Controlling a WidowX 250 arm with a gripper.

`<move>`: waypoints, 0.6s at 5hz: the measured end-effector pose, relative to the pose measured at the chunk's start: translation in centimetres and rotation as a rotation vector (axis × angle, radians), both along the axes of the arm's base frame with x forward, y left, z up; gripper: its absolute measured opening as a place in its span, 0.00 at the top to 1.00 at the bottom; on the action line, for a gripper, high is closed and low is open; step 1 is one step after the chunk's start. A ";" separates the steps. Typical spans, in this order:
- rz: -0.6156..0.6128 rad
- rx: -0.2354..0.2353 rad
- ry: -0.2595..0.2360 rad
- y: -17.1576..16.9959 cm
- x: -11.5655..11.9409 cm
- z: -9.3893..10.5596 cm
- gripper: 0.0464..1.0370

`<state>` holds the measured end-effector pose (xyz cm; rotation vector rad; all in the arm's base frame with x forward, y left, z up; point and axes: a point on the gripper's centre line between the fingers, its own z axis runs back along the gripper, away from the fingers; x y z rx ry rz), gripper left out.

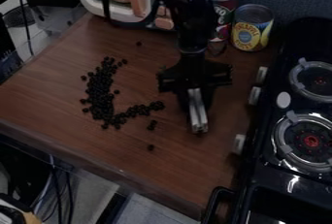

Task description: Sweep into pile

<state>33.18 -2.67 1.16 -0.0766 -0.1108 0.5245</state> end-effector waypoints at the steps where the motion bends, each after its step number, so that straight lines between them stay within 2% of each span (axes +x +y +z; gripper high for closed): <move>1: 0.011 0.007 -0.001 0.1 -0.3 -0.3 0.66; 2: 0.030 0.041 0.002 1.6 -0.9 -0.2 0.66; 3: 0.091 0.038 0.025 4.2 -1.4 -0.2 0.66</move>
